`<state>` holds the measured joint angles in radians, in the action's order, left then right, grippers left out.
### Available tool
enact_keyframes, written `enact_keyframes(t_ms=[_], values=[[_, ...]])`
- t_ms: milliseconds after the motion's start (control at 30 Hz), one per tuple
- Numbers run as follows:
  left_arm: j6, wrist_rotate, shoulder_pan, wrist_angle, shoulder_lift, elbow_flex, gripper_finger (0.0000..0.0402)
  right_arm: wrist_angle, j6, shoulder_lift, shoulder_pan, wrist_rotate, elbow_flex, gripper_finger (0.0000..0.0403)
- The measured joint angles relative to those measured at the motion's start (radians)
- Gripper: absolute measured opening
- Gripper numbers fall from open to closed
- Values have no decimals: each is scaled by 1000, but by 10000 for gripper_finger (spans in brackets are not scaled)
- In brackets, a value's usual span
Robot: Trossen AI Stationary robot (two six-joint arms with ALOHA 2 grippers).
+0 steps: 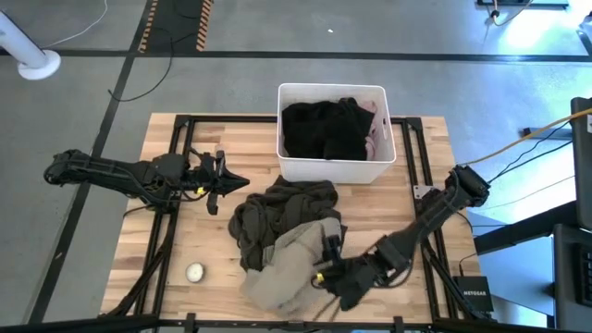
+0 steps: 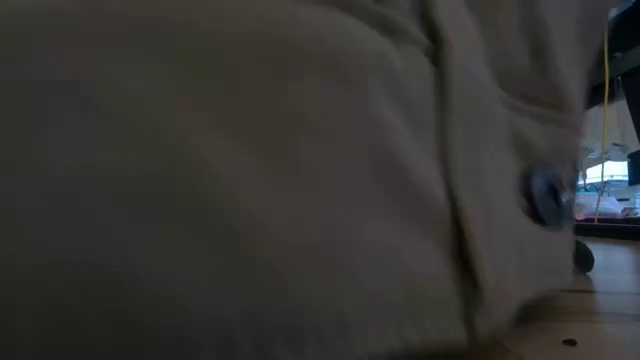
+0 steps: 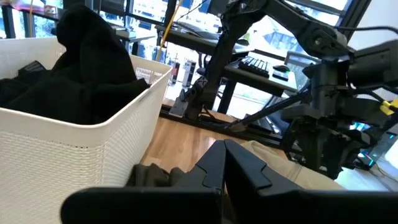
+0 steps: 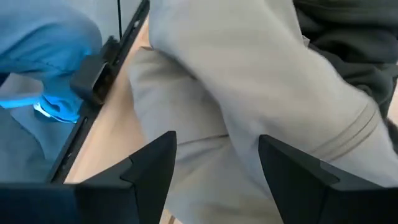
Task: Sort clothes
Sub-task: Put the light brown shorts into the white laundry bin
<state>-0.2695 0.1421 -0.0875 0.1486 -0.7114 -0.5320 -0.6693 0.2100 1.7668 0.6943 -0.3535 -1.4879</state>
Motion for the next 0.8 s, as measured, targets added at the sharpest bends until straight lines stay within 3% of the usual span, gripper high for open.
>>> enact_keyframes(t_ms=[467, 633, 800], values=[[-14, 0, 0, 0, 0, 0, 0, -92, 1, 0, 164, -368, 0, 246], [-21, 0, 0, -2, 0, 0, 0, -2, -4, 0, 147, -347, 0, 251], [-23, 0, 0, -3, 0, 0, 0, 40, -8, 0, 125, -300, 0, 284]])
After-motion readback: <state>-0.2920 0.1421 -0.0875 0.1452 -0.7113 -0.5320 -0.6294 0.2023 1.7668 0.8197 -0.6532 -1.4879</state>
